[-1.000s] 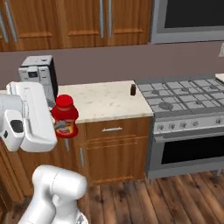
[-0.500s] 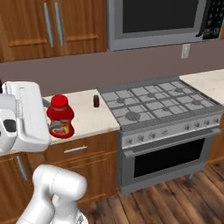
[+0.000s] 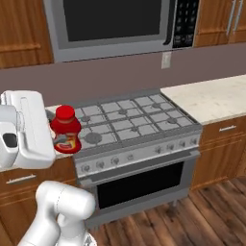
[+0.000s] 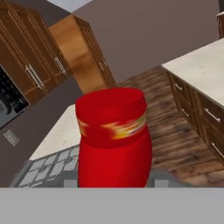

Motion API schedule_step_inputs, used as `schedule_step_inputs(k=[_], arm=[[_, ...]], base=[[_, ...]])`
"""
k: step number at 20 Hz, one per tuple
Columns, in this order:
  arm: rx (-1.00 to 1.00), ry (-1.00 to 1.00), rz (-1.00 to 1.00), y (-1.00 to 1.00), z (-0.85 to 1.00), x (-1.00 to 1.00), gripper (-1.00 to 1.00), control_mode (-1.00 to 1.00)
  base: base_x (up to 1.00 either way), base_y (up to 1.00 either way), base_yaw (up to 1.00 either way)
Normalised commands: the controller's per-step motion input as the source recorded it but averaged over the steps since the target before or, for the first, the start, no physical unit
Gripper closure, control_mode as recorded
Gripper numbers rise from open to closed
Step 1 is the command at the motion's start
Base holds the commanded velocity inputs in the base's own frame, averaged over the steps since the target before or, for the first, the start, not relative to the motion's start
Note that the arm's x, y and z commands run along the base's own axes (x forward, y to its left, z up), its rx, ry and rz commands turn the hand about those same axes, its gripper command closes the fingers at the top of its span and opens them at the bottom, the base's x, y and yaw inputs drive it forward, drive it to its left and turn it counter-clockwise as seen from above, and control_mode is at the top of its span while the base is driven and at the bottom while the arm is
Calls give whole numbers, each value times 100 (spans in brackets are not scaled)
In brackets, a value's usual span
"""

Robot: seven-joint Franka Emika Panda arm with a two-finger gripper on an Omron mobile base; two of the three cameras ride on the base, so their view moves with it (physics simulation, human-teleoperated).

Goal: Collect the paprika, ketchup, and shaker from the cabinet and place them next to the stove.

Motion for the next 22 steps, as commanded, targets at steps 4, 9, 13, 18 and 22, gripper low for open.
schedule_step_inputs(k=[4, 9, 13, 18, 22], arm=[[0, 0, 0, 0, 0, 0, 100, 100], [0, 0, 0, 0, 0, 0, 100, 100], [0, 0, 0, 0, 0, 0, 100, 100], [0, 0, 0, 0, 0, 0, 100, 100], [0, 0, 0, 0, 0, 0, 100, 100]], base=[[76, -84, 4], [72, -71, 11], [74, -59, 17], [73, -30, 28], [63, -18, 33]])
